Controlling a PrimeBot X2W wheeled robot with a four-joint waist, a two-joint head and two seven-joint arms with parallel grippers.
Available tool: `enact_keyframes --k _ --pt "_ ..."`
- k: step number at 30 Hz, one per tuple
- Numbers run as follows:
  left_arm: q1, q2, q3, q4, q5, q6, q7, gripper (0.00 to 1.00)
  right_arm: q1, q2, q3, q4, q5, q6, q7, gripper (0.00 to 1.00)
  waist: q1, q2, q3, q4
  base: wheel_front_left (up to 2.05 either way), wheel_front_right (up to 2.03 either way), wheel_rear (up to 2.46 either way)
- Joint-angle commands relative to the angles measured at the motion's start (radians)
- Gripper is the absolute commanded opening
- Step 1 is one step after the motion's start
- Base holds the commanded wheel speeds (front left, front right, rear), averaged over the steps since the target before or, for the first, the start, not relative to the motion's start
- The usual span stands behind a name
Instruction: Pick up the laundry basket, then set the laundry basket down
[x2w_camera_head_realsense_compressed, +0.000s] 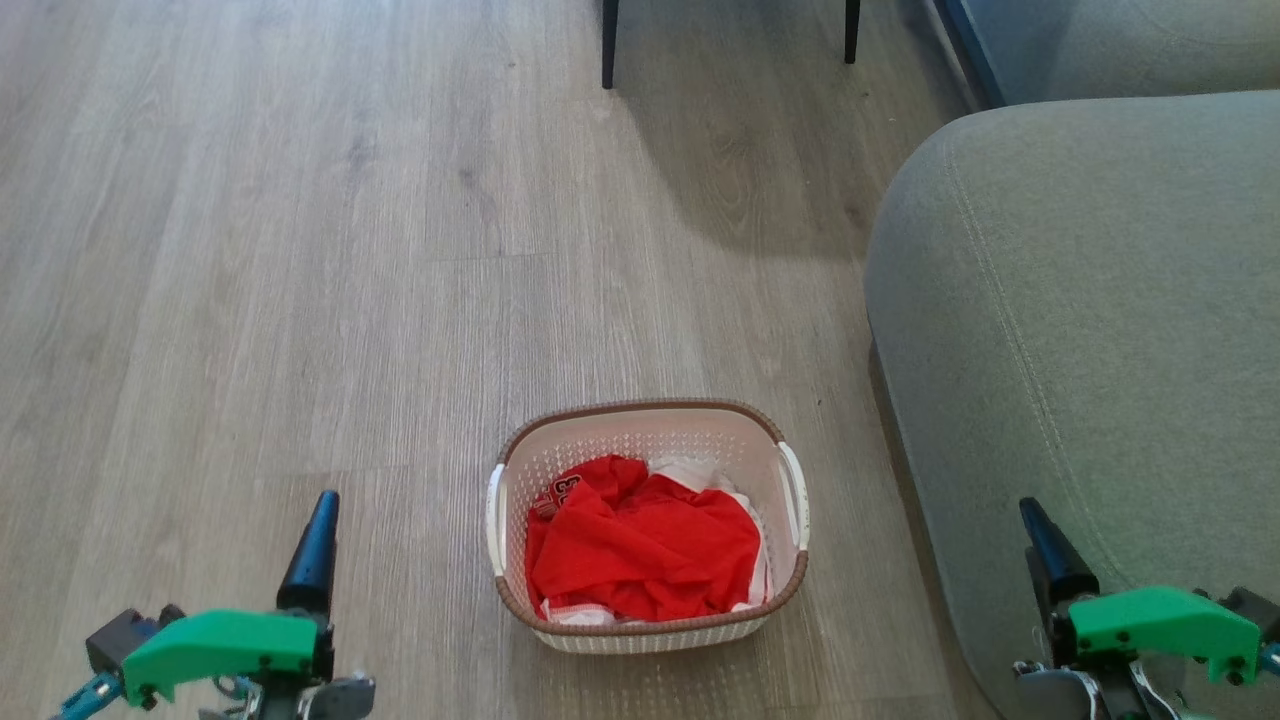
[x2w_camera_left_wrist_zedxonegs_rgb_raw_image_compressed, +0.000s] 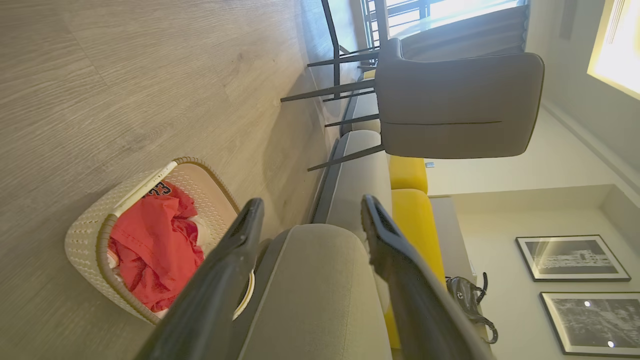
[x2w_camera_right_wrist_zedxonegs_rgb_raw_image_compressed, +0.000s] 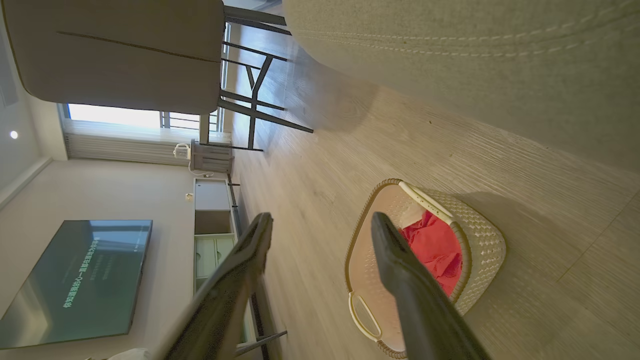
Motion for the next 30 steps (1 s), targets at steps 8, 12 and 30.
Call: enact_keyframes --k 8,12,30 --pt "-0.060 0.011 -0.013 -0.070 0.141 0.016 -0.032 1.00 -0.046 -0.009 0.022 -0.067 -0.139 0.000 -0.032 1.00 0.0000 -0.0001 0.000 0.000 0.00 0.00 0.00" --pt "-0.062 0.011 -0.025 -0.084 0.213 0.024 -0.044 1.00 -0.046 -0.009 0.031 -0.080 -0.204 -0.001 -0.044 1.00 0.0000 -0.0001 0.001 0.001 0.00 0.00 0.00" --pt "-0.051 0.013 -0.058 -0.112 0.536 0.049 -0.097 1.00 -0.043 -0.012 0.082 -0.111 -0.466 -0.001 -0.097 1.00 0.0000 -0.0001 0.002 0.000 0.00 0.00 0.00"
